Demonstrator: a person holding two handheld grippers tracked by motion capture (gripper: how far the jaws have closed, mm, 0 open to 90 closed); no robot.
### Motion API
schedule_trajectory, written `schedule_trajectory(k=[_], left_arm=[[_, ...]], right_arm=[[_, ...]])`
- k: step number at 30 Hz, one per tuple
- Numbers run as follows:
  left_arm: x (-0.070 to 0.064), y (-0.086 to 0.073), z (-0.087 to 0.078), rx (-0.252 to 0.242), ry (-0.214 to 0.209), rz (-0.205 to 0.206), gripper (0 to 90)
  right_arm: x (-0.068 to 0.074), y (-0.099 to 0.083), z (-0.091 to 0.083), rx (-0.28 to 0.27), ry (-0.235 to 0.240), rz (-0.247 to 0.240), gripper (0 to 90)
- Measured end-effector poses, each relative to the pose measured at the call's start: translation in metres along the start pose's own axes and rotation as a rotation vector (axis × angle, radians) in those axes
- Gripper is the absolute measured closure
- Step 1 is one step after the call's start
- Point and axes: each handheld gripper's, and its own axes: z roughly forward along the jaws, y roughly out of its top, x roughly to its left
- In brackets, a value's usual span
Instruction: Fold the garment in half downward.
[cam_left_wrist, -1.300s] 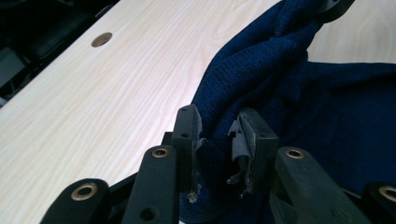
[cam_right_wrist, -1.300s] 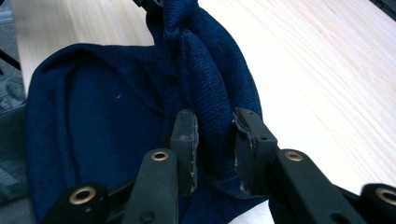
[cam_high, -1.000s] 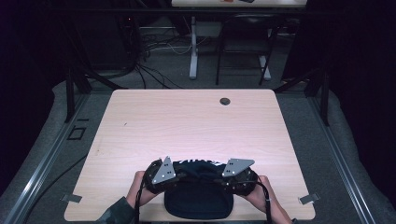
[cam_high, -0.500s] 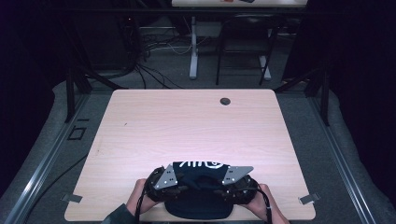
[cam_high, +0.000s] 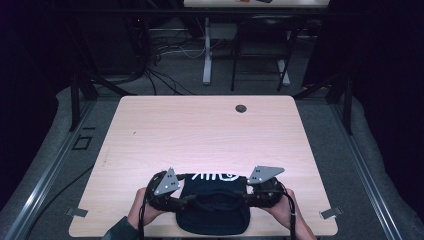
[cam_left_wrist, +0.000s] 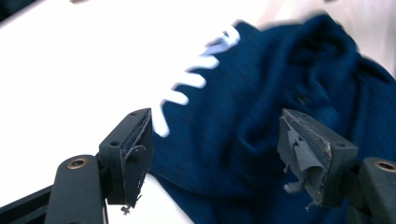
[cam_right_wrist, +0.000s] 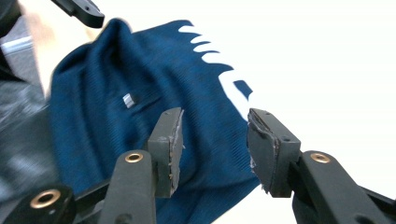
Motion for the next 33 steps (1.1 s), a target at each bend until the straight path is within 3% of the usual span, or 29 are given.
schedule_trajectory(k=[2, 4, 11, 15, 17, 23, 29, 33], left_arm=[[0.011, 0.007, 0.007, 0.012, 0.060, -0.022, 27.2], [0.014, 0.008, 0.016, 0.037, 0.075, -0.030, 26.8], [0.011, -0.007, 0.038, 0.129, 0.043, -0.040, 17.8], [0.005, -0.017, 0.044, 0.170, 0.044, -0.025, 15.1], [0.003, -0.022, 0.049, 0.194, 0.045, -0.015, 14.5], [0.002, -0.026, 0.053, 0.205, 0.048, -0.030, 14.2], [0.004, -0.030, 0.057, 0.201, 0.077, -0.062, 14.2], [0.007, -0.029, 0.059, 0.200, 0.095, -0.079, 14.2]], right_arm=[[-0.005, 0.004, 0.008, 0.007, -0.018, 0.005, 54.3], [-0.008, 0.006, 0.018, 0.016, -0.015, 0.016, 53.5], [-0.005, -0.003, 0.038, 0.091, 0.012, 0.021, 49.8], [0.000, -0.012, 0.044, 0.126, 0.007, 0.035, 43.2], [0.001, -0.019, 0.050, 0.151, -0.004, 0.035, 35.6], [0.002, -0.025, 0.059, 0.159, -0.019, 0.036, 28.3], [-0.004, -0.027, 0.065, 0.161, -0.022, 0.035, 24.5], [-0.009, -0.024, 0.068, 0.165, -0.055, 0.033, 22.5]])
